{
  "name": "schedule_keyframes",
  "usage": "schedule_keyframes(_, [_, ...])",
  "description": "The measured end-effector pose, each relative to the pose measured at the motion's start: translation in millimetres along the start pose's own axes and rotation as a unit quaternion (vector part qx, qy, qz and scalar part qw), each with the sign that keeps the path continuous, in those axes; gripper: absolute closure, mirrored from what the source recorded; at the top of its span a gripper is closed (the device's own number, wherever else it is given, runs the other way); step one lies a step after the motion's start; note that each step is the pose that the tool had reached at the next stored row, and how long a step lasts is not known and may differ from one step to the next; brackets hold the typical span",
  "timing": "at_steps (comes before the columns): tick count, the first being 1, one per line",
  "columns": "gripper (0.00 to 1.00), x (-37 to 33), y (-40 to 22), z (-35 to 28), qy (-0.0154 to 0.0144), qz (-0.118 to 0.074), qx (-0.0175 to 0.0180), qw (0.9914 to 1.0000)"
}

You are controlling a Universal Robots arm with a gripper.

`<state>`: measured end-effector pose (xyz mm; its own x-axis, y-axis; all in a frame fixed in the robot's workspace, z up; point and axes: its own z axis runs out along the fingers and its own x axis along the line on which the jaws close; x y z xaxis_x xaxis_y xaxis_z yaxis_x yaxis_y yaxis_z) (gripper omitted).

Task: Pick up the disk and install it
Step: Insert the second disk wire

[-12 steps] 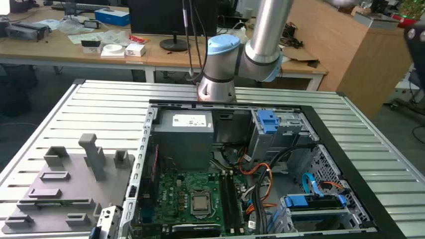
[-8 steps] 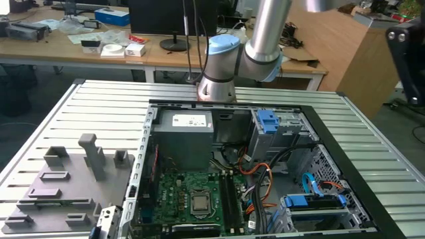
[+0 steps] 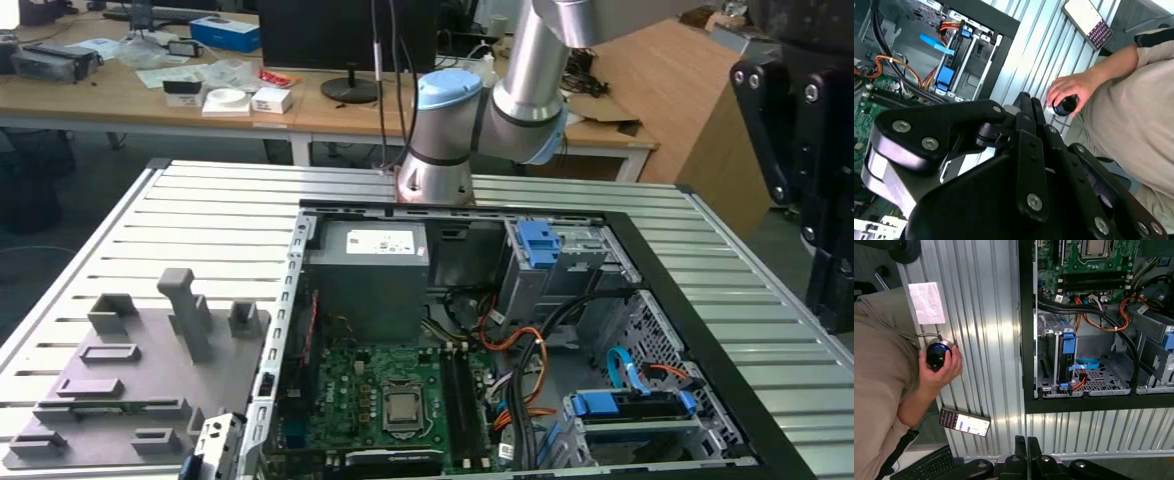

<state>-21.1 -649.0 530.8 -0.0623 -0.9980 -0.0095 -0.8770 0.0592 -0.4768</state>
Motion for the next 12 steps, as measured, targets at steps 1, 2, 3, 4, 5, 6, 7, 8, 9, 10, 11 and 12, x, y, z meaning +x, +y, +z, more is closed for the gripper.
schedule_keyframes(1, [0.84, -0.1, -0.1, -0.1, 0.0001, 0.000, 0.0000, 1.00000])
schedule_keyframes(2, [0.84, -0.2, -0.1, -0.2, 0.0002, 0.000, 0.0000, 1.00000])
schedule_keyframes(3, [0.84, -0.1, 0.0, -0.2, 0.0001, 0.000, 0.0000, 1.00000])
schedule_keyframes(4, [0.84, -0.2, 0.0, -0.2, 0.0001, 0.000, 0.0000, 1.00000])
schedule_keyframes(5, [0.84, -0.2, 0.0, 0.0, 0.0001, 0.000, 0.0000, 1.00000])
schedule_keyframes(6, [0.84, -1.0, 0.5, 0.8, 0.0003, 0.000, -0.0013, 1.00000])
schedule_keyframes(7, [0.84, -2.9, 0.9, 1.9, 0.0003, 0.000, -0.0029, 1.00000])
schedule_keyframes(8, [0.84, -5.0, 1.1, 2.7, 0.0005, 0.000, -0.0048, 0.99999])
schedule_keyframes(9, [0.84, -6.9, 1.4, 3.3, 0.0006, 0.000, -0.0068, 0.99998])
schedule_keyframes(10, [0.84, -8.5, 1.9, 4.1, 0.0006, 0.000, -0.0088, 0.99996])
schedule_keyframes(11, [0.84, -10.1, 2.4, 4.9, 0.0007, 0.000, -0.0108, 0.99994])
schedule_keyframes(12, [0.84, -11.3, 2.7, 5.4, 0.0007, -0.001, -0.0125, 0.99992])
